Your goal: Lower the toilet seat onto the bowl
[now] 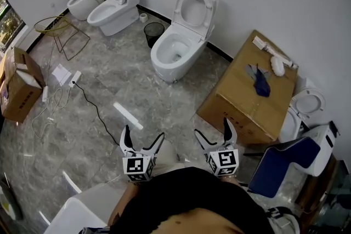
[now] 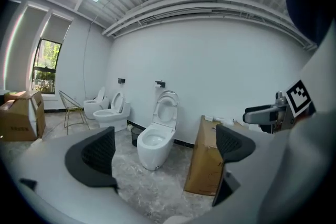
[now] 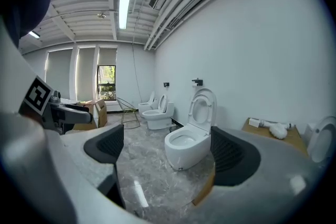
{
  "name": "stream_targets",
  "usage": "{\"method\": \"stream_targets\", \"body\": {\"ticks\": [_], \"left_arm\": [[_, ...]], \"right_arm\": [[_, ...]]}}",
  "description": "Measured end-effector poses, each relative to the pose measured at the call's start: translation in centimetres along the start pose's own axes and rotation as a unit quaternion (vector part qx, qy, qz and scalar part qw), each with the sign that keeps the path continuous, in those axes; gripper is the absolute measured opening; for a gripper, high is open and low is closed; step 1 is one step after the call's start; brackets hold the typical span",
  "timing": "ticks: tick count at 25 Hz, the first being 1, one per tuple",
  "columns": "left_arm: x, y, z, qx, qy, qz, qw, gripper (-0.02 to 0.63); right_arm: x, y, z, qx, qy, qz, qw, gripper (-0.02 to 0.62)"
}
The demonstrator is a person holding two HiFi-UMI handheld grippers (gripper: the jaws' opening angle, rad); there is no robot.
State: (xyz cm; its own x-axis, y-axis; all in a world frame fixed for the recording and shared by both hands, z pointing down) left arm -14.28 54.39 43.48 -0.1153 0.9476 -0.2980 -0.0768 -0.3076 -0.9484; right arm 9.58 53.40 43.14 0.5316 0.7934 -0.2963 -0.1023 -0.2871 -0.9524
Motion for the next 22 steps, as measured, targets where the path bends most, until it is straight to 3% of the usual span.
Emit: {"method": "stream_targets", "body": {"ticks": [3,8,12,16,22], "left_arm": [[-0.1,-0.3,-0.1,0.004,0.003,0.002,1.0,0.574],[-0.5,0.4,-0.5,-0.028,0.002,-0.014,0.9995,0.574],[-2.8,1.1,-0.2,-0.013,-0.01,-0.046,0.9988,0.574],[-6.2,2.1,0.3,-0.011,-0.014,-0.036,0.9992,0.572],[-11.6,3.1,-3.6,-0.063,-0.132,-0.044,0.9883,0.572]], "right_arm": [[0.2,-0.1,0.6,0.017,0.006,0.005,1.0,0.511],[-0.6,-0.5,-0.3,0.004,0.008,0.011,1.0,0.511],[-2.7,0.2,-1.7,0.0,0.004,0.004,1.0,0.511],[-5.2,1.2,-3.0,0.021,0.006,0.005,1.0,0.51],[-9.6,3.0,-6.0,0.004,0.011,-0.016,1.0,0.511]]}}
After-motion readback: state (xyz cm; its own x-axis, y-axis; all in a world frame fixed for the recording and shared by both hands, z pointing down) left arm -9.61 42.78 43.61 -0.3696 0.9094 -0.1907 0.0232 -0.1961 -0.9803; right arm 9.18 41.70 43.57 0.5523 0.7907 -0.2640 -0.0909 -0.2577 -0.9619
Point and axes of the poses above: the fingertips, and each gripper's own axes: x backward along the fingers, z to its left, y out of its top, the point moved 1 cm from there along x, backward along the fingers, and after that the axes turned 9 degrees about y, right-handed, at the moved point
